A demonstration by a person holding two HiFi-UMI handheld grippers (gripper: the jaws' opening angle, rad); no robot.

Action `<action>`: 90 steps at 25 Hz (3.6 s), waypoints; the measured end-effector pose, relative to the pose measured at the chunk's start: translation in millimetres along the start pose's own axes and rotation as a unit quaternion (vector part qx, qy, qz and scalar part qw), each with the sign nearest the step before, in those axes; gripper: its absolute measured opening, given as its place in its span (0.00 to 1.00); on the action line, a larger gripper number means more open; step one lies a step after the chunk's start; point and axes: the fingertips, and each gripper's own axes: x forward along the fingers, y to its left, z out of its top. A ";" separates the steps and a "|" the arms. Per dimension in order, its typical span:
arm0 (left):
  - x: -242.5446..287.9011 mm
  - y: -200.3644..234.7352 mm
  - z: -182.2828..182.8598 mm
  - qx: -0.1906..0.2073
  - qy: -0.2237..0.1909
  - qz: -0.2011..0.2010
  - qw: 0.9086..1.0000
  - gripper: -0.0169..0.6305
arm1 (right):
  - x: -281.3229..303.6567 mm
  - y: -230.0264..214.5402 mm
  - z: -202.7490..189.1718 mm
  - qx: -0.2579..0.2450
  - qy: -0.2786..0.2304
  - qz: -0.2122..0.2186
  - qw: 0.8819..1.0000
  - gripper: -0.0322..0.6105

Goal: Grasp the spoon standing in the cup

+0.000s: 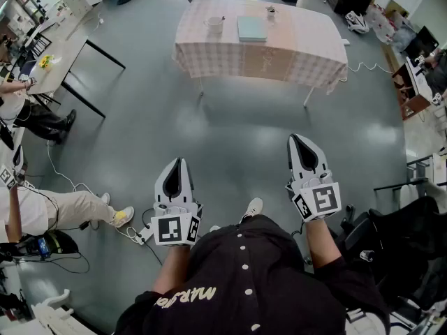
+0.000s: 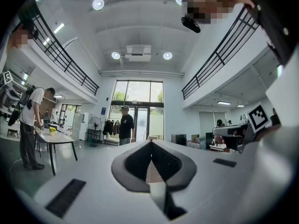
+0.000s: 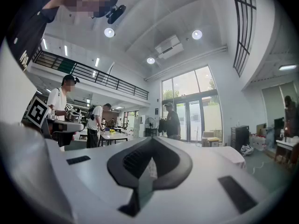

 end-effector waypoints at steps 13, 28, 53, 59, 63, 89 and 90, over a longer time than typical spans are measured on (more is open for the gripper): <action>1.1 -4.3 -1.6 -0.003 0.004 -0.005 1.000 0.04 | -7.5 -2.3 0.7 0.030 -0.012 -0.001 0.999 0.05; 10.3 -10.5 -6.1 -0.003 0.005 -0.008 1.000 0.04 | -7.6 -8.5 0.6 0.035 -0.025 0.004 0.999 0.10; 52.1 -44.1 -13.1 0.002 0.013 -0.002 1.000 0.04 | 7.0 -57.7 -10.0 0.047 -0.018 0.017 0.999 0.42; 73.2 -67.6 -17.1 -0.004 0.016 0.002 1.000 0.04 | 14.6 -83.7 -11.6 0.043 -0.017 0.024 0.999 0.42; 79.2 -73.8 -20.8 -0.001 0.022 0.005 1.000 0.04 | 19.8 -96.9 -14.8 0.044 -0.016 0.021 0.999 0.42; 213.7 15.5 -25.5 -0.006 0.013 0.019 1.000 0.04 | 177.0 -127.4 -27.8 0.033 -0.009 0.028 0.999 0.42; 219.2 20.7 -25.2 -0.006 0.013 0.020 1.000 0.04 | 184.7 -127.6 -27.5 0.033 -0.009 0.028 0.999 0.42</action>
